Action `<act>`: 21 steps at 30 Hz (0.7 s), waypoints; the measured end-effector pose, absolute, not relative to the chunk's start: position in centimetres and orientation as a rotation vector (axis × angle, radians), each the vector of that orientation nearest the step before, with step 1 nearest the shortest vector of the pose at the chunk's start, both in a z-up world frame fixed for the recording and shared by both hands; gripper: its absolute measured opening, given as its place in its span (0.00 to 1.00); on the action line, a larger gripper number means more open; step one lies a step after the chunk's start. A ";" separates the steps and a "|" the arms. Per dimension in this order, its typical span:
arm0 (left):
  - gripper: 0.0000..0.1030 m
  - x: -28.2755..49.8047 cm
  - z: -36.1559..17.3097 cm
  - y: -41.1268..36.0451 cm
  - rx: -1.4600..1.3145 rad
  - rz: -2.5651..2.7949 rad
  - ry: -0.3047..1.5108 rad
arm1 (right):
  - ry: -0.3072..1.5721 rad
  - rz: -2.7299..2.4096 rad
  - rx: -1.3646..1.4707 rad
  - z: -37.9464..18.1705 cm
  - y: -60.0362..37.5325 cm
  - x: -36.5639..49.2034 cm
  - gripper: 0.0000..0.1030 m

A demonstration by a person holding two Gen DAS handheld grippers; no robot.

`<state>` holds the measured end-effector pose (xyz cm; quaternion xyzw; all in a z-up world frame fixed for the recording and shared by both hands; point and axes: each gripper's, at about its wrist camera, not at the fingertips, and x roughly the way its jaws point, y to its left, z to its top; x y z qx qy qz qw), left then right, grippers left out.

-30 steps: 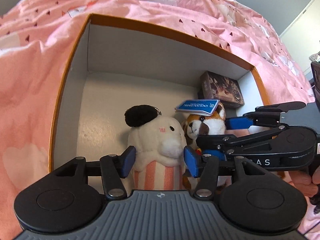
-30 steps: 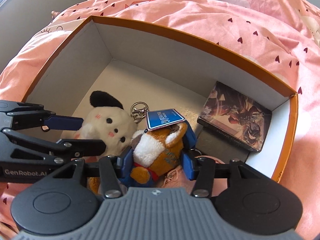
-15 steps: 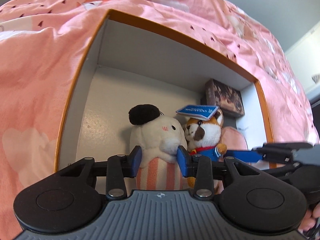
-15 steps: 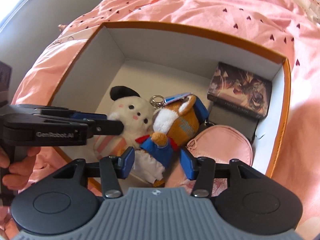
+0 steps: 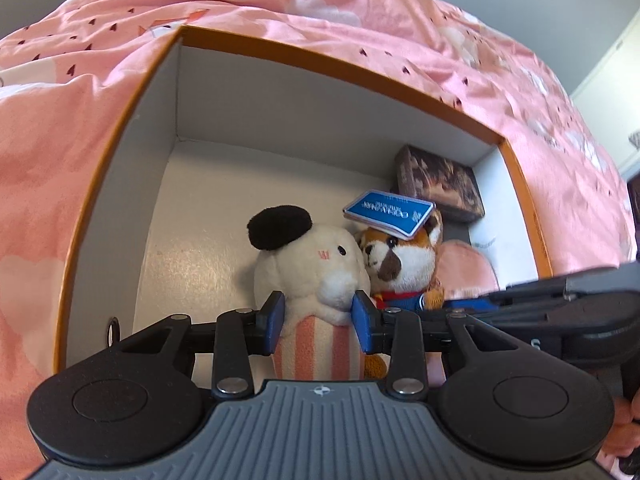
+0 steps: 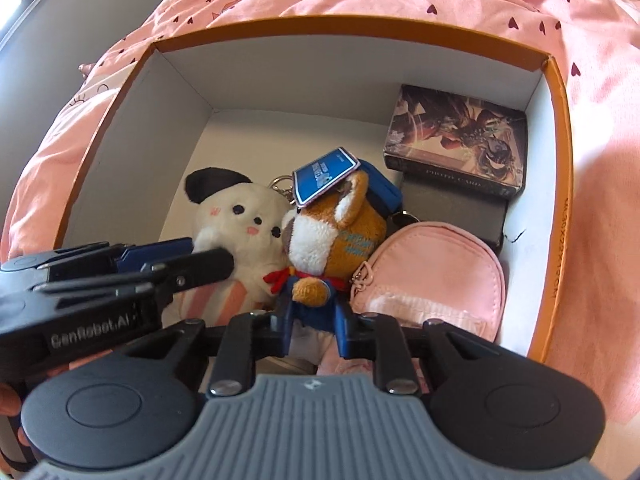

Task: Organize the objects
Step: 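Lower both plushes into the box and open both grippers, then withdraw both grippers from the box toward the remaining items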

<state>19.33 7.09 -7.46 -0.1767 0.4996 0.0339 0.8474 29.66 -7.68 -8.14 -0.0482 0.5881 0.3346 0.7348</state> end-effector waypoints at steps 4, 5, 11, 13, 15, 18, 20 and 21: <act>0.40 19.3 -7.6 7.3 -0.378 0.063 1.060 | 1.283 0.728 -0.120 -8.3 -7.5 29.3 0.21; 0.41 19.2 -7.5 7.3 -0.371 0.061 1.059 | 1.279 0.727 -0.122 -8.2 -7.4 29.2 0.22; 0.43 18.8 -7.0 7.2 -0.347 0.047 1.046 | 1.212 0.726 -0.143 -6.1 -7.9 27.6 0.33; 0.43 18.5 -6.6 7.3 -0.348 0.042 1.021 | 1.168 0.720 -0.141 -5.0 -8.6 26.8 0.39; 0.43 17.9 -5.8 7.3 -0.339 0.036 0.978 | 1.134 0.715 -0.129 -4.0 -9.3 26.2 0.40; 0.43 16.7 -4.1 6.9 -0.314 0.034 0.914 | 1.064 0.703 -0.108 -2.3 -10.5 24.8 0.47; 0.43 16.0 -3.1 6.4 -0.305 0.014 0.885 | 1.005 0.679 -0.111 -1.3 -11.3 23.3 0.52; 0.43 15.4 -2.4 6.1 -0.295 -0.002 0.867 | 0.983 0.668 -0.113 -0.8 -11.7 22.5 0.52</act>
